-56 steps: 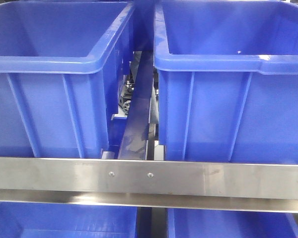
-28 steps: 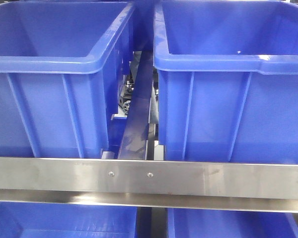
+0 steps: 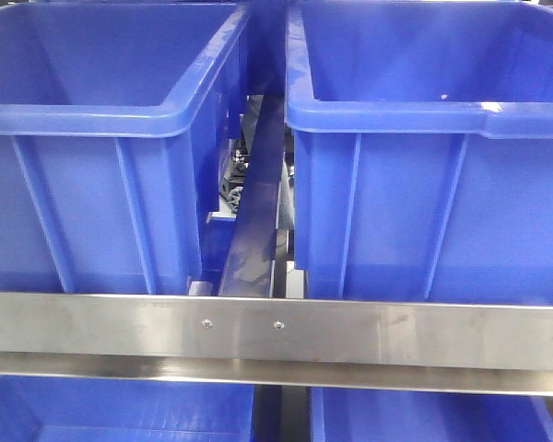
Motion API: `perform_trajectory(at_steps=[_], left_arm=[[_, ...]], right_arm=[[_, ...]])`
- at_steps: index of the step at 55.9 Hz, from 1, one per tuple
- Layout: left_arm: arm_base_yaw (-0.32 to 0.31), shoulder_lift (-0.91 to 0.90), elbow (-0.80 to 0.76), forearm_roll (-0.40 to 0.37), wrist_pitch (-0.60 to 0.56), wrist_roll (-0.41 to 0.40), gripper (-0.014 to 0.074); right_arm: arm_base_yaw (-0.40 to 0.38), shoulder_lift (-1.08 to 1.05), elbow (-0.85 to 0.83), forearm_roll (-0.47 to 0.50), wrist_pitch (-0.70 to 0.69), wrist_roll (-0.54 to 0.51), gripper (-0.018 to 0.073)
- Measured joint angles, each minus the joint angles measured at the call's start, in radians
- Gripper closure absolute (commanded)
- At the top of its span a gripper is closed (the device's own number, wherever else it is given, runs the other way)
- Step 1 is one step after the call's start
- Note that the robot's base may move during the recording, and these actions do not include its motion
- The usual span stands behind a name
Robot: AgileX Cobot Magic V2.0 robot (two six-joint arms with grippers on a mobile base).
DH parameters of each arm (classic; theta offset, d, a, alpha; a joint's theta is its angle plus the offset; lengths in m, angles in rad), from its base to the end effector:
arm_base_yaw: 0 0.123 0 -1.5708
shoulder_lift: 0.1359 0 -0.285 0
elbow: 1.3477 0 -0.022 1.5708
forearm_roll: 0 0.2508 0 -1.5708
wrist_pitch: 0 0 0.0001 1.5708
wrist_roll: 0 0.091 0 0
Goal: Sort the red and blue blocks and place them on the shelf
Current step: 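Lower the red cube into the blue bin below the right gripper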
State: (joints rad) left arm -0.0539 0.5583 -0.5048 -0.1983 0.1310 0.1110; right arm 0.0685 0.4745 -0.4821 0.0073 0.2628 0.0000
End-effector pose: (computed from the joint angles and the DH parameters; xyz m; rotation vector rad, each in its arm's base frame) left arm 0.1211 -0.0089 0.3271 -0.0070 1.6671 -0.1271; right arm 0.1035 0.0073 0.3167 -0.0548 1.7383 0.0571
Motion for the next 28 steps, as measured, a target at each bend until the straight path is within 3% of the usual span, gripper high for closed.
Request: perform_trajectory(at_steps=[18,28], left_arm=[[0.0,0.354,-0.206,0.0,0.0,0.0,0.0362],[-0.055,0.515,-0.274,-0.002,0.0,0.0,0.0362]], right_arm=[[0.052,0.393,-0.162,0.002,-0.096,0.0,0.0176],[0.052,0.567,-0.198,0.003,-0.25,0.0,0.0176]])
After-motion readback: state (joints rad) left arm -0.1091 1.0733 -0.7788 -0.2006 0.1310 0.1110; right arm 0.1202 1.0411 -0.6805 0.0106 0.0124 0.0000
